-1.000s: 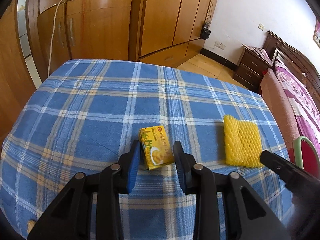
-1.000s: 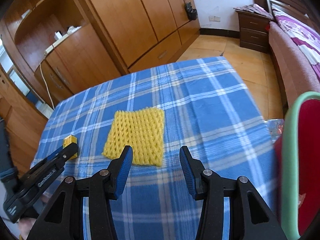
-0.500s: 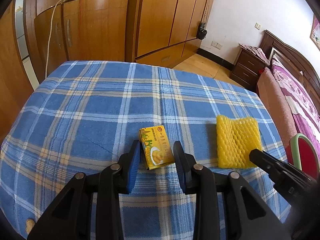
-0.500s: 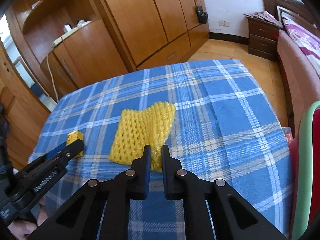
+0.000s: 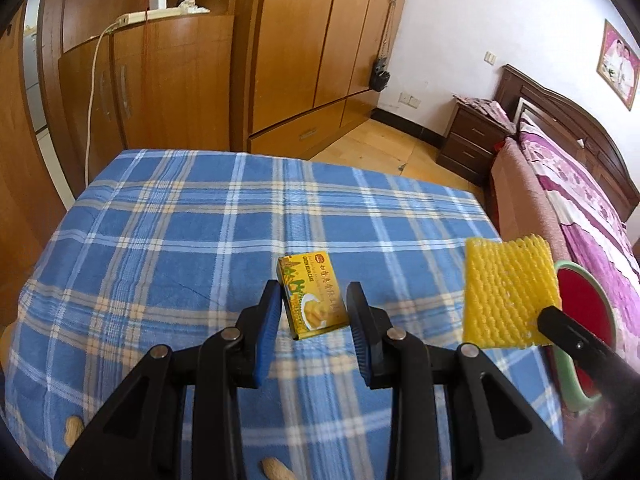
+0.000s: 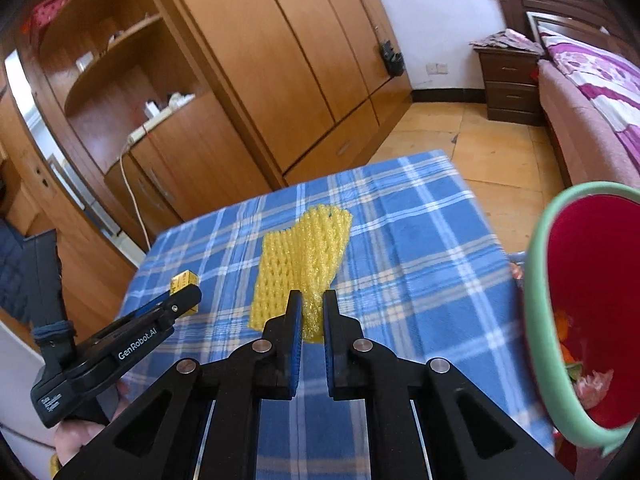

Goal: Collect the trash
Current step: 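Carry the yellow box and foam net over the red bucket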

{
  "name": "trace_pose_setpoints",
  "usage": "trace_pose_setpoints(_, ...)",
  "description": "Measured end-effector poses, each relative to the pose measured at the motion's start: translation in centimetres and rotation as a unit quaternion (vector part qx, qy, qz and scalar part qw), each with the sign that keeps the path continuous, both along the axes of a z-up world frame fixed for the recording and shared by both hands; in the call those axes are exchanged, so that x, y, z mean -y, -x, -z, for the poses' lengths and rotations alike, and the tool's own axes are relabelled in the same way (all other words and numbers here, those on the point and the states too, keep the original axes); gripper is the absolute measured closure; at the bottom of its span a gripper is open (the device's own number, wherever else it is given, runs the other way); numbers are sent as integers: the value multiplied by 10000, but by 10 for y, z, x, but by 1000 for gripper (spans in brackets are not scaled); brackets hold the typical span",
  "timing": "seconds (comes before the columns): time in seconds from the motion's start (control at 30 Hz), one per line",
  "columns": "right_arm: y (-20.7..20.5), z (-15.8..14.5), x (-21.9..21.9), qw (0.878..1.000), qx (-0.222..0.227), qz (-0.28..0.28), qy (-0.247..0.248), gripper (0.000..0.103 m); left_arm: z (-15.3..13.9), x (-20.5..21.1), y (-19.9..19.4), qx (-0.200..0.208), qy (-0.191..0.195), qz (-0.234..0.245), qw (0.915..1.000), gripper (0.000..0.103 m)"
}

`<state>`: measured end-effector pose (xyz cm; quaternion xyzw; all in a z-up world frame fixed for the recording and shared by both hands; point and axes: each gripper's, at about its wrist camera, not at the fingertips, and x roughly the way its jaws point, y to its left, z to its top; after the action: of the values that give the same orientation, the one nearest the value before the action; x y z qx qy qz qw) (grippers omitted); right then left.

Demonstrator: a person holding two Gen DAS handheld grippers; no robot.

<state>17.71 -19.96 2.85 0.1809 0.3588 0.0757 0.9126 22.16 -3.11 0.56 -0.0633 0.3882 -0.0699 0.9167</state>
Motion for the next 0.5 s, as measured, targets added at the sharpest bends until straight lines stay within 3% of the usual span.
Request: trace_pose_setpoints(0.5,66,-27,39,9979,362,519,-166,94,-20,36,45,66,205,466,9987,69)
